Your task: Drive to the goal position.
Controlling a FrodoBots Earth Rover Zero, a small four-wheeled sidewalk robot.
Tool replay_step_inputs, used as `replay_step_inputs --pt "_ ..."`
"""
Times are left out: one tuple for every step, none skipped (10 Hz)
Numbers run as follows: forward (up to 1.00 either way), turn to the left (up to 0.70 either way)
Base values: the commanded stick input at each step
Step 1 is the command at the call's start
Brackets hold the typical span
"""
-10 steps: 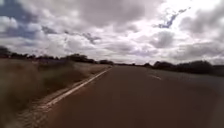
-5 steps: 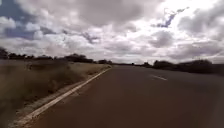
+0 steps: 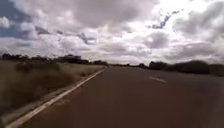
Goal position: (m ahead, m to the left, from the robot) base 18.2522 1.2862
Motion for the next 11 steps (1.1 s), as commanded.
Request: replay_step_inputs --pt "0.85 -0.34" --pt "0.85 -0.34" --pt "0.85 -0.34" --pt "0.85 -0.34" --pt "0.85 -0.34" --pt "0.85 -0.34" --pt "0.85 -0.31" --pt "0.85 -0.15" --pt "0.85 0.00" --pt "0.85 0.00" --pt "0.85 0.00"
